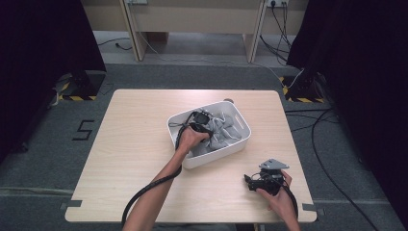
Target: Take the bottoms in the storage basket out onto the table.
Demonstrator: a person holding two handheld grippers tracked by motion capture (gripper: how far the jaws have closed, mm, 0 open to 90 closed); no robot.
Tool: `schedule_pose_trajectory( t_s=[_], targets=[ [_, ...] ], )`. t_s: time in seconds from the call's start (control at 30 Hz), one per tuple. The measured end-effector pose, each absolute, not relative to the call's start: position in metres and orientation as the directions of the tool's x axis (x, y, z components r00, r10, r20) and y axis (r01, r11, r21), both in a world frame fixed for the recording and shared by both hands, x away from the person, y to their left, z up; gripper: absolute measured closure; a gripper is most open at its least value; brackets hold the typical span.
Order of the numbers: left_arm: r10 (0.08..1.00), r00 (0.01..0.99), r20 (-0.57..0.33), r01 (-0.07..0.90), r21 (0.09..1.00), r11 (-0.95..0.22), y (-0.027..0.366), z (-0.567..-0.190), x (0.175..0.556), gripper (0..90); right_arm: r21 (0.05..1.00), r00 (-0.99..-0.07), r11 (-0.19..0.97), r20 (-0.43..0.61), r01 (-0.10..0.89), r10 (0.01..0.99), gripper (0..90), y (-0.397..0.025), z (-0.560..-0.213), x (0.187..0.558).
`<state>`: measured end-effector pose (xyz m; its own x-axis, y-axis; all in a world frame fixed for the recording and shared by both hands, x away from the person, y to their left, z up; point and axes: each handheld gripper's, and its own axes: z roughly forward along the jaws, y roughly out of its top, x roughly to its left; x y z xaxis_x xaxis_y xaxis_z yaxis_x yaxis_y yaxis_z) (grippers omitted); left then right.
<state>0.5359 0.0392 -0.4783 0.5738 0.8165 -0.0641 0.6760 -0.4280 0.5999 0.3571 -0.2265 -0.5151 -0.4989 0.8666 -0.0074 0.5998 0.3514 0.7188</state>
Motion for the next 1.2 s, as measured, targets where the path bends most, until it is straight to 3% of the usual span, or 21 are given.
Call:
schedule_pose_trajectory(
  t_s=[0.27,0.6,1.2],
  targets=[
    [0.795,0.606,-0.011,0.603,0.658,-0.451,0.041,-0.456,0.526,65.8,0.718,-0.499,0.351,-0.007,0.600,0.866,15.2,-0.227,-0.515,0.357],
    [0.743,0.666,0.068,0.450,0.757,-0.474,0.054,-0.394,0.495,66.1,0.717,-0.500,0.352,-0.006,0.601,0.866,15.2,-0.227,-0.515,0.357],
    [0.714,0.695,0.083,0.358,0.821,-0.444,0.066,-0.330,0.467,66.1,0.719,-0.502,0.354,-0.009,0.598,0.865,15.3,-0.227,-0.515,0.357]
  ],
)
